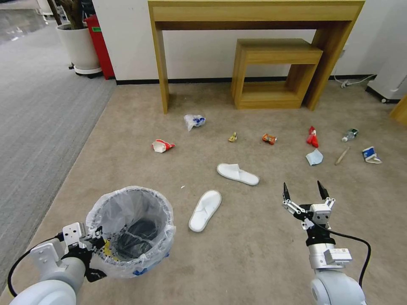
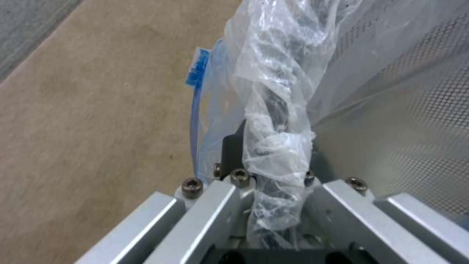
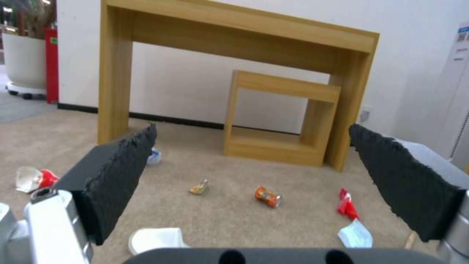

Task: Pick up the trash bin and place the garbage on the floor into it.

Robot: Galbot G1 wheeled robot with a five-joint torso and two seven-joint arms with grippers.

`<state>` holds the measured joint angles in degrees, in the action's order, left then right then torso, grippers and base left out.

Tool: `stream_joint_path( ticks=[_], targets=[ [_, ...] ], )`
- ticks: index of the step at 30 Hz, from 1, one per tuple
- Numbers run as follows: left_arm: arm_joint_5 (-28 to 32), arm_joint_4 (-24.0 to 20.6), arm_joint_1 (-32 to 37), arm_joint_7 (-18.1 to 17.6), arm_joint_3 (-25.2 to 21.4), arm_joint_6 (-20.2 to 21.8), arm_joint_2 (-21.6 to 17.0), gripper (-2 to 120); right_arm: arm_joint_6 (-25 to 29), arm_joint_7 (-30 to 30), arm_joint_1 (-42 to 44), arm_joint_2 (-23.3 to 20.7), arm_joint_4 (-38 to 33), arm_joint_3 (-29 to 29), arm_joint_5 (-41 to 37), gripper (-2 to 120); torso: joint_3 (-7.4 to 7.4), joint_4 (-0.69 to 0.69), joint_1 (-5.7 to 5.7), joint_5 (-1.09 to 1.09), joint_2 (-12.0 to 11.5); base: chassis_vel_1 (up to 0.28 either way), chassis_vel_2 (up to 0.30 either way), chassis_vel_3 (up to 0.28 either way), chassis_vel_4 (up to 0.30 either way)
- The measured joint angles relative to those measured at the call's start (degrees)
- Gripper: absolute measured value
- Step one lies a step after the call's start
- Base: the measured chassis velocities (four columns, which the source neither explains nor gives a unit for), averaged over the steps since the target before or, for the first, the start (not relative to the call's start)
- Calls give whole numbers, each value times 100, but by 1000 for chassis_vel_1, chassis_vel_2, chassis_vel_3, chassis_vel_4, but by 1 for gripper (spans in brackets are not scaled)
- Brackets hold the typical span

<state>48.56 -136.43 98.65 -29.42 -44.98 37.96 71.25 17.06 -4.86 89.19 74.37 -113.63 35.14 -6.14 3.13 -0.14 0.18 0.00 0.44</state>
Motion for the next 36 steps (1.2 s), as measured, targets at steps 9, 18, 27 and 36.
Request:
stream_joint_path(
  ticks=[9,18,27,36],
  targets=[
    [3,16,-3,-1,-14,0,-10,0,22,2,19,10,15,-77,34,100,0,0,0,0,0,-140,130,134,-138],
    [-4,64,-37,-2,-6,-5,-7,0,55,-9,0,22,68,-133,43,100,0,0,1,0,0,-116,117,115,-124],
    [-14,108,-69,0,11,-10,12,0,99,-10,-43,12,119,-178,42,100,0,0,0,0,0,-53,43,42,-43],
    [-33,121,-75,3,29,-15,48,0,98,-16,-56,-9,140,-211,30,100,0,0,-1,0,0,-10,17,14,-18]
  ],
)
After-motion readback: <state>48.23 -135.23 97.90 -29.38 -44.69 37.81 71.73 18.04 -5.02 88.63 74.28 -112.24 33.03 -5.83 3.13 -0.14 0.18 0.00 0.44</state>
